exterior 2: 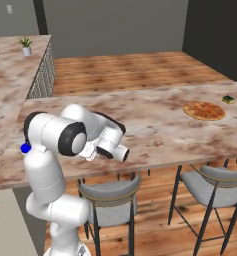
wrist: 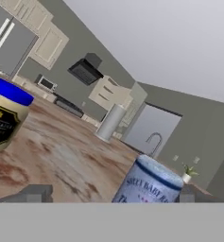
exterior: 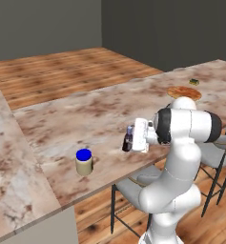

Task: Move the mayonnaise and condiment bottle from the cabinet to the dining counter.

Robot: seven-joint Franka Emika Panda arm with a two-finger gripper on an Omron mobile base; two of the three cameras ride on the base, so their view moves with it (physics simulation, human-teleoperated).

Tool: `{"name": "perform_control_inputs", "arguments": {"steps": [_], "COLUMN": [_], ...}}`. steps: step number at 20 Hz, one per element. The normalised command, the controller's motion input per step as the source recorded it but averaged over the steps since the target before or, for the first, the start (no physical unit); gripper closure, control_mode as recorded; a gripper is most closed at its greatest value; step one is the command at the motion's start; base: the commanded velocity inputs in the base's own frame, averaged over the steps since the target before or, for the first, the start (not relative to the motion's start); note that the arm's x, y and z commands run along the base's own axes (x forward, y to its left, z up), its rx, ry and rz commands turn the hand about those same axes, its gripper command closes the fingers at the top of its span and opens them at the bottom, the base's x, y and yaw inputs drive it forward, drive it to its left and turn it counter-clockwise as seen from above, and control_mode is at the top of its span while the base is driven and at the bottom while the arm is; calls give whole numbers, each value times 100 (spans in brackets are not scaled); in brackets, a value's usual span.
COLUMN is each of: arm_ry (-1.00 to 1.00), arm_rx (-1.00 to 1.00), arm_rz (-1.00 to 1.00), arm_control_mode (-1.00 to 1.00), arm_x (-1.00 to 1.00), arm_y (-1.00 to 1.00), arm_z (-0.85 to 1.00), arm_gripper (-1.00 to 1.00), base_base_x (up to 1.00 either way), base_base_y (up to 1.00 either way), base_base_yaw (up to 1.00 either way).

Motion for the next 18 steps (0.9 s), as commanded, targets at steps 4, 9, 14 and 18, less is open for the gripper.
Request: {"name": "perform_control_inputs", "arguments": {"steps": [4, 9, 14, 18], "arm_ry": [-1, 0, 0, 10], "arm_rx": [3, 2, 0, 0], "arm_rz": [0, 0, 0, -8], "arm_control_mode": [-100, -100, -100, -100], "arm_x": [0, -6, -32, -62], "arm_y": [-18, -2, 0, 8], "arm_z": [11, 65, 85, 99], "arm_gripper": [-100, -100, -100, -100], "base_base_x": [0, 0, 0, 0], "base_base_y": [0, 0, 0, 0], "base_base_yaw": [0, 0, 0, 0]}}
